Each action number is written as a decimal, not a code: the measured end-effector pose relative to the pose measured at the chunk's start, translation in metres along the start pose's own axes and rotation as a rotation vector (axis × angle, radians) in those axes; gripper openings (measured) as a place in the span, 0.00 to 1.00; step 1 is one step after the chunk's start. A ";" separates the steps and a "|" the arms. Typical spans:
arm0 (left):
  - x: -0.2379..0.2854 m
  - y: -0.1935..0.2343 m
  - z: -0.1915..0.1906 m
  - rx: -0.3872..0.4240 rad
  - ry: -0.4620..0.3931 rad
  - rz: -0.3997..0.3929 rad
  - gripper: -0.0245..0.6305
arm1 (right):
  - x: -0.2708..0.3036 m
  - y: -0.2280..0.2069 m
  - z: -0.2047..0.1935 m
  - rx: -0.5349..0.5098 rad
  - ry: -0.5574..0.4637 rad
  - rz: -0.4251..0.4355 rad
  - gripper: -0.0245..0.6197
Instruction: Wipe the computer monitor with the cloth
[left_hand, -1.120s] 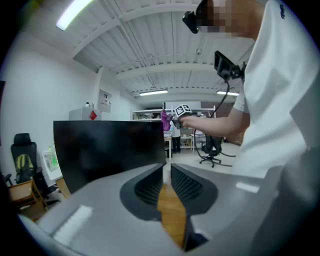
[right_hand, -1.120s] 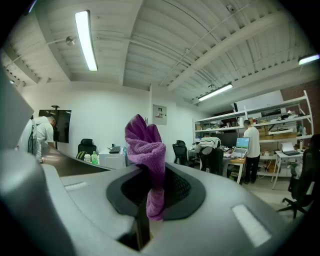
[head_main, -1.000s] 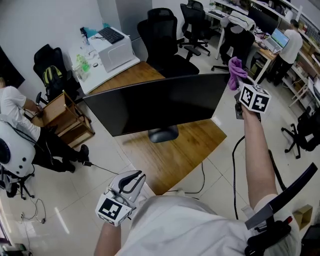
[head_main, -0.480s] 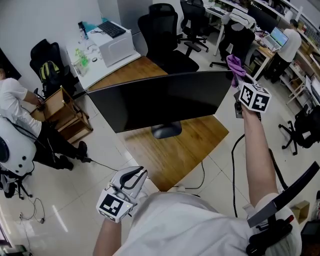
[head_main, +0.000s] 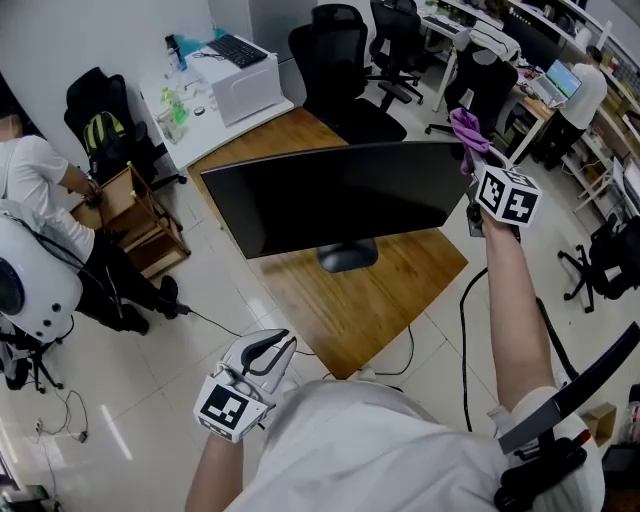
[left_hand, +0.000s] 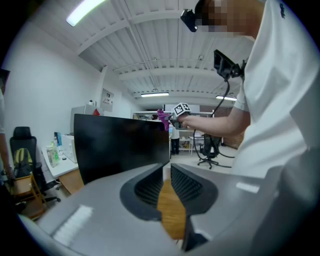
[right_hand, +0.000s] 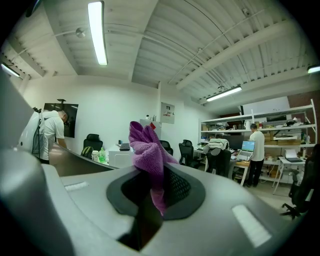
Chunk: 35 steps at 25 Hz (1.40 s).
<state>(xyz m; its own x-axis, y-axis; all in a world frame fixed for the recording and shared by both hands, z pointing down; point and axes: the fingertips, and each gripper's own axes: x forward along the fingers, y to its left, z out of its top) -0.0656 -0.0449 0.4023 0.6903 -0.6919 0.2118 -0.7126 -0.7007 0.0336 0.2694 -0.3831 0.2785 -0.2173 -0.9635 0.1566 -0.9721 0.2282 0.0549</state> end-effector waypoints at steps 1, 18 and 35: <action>-0.003 0.002 -0.001 0.002 0.002 -0.001 0.14 | 0.000 0.005 0.001 -0.001 -0.001 0.004 0.11; -0.037 0.025 -0.010 -0.010 -0.003 -0.009 0.15 | 0.003 0.083 0.007 -0.019 -0.002 0.059 0.11; -0.084 0.043 -0.019 -0.013 -0.014 0.015 0.15 | 0.004 0.166 0.017 -0.029 -0.008 0.132 0.11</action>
<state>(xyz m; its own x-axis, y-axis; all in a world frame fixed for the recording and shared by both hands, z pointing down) -0.1563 -0.0136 0.4041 0.6814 -0.7044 0.1986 -0.7242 -0.6883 0.0434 0.1054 -0.3516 0.2712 -0.3443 -0.9256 0.1569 -0.9319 0.3573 0.0624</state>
